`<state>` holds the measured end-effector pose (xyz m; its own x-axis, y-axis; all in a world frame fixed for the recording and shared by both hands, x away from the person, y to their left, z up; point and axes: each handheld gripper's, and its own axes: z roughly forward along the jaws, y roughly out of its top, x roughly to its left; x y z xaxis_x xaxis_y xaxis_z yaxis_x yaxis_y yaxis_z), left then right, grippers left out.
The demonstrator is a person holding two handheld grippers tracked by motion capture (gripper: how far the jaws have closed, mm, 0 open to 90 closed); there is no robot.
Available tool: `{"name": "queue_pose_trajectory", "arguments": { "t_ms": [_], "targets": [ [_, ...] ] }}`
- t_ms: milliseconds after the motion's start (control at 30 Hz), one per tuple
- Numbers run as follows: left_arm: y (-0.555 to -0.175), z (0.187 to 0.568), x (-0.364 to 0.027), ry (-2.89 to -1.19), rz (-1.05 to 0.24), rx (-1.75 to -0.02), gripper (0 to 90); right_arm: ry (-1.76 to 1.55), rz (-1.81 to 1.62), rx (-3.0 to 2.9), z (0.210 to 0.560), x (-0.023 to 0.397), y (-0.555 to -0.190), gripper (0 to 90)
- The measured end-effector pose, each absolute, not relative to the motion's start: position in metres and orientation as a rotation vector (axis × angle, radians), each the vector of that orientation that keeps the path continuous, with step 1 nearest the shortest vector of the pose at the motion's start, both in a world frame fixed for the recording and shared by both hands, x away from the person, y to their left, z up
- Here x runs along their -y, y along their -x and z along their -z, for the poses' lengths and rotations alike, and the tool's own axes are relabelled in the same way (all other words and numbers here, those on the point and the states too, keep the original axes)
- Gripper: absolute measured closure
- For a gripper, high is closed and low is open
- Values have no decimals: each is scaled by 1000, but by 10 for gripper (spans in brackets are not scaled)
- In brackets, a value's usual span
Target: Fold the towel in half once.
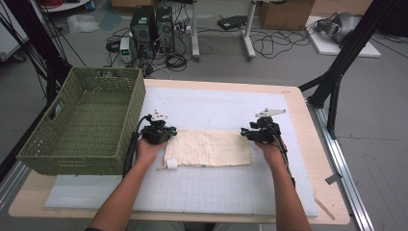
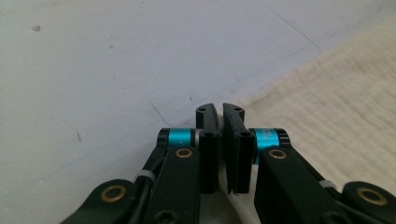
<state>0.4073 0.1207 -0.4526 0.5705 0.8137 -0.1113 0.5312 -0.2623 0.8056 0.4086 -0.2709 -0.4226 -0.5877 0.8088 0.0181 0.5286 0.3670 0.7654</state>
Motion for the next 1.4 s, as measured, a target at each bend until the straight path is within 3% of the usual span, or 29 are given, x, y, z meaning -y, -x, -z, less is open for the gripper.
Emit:
{"name": "queue_pose_trajectory", "arguments": {
  "t_ms": [233,400,633,800,1400],
  "targets": [
    [-407,453,-122,-1935,-407,-1087,848,-1181,-1030,-2371,439,267,-419,631],
    [-408,452,-124,-1920,-385,-1090,852,-1097,-1010,-2440,441,261,-418,832],
    [-408,450,-134,-1798,-316,-1117,854,-1086,-1033,-2357,437,268,-413,843],
    [-403,436,-132,-1715,-384,-1041,854,-1065,-1036,-2281,428,271,-409,842],
    [-366,432,-138,-1722,-350,-970,851,-943,-1163,-2214,422,278,-363,841]
  ]
}}
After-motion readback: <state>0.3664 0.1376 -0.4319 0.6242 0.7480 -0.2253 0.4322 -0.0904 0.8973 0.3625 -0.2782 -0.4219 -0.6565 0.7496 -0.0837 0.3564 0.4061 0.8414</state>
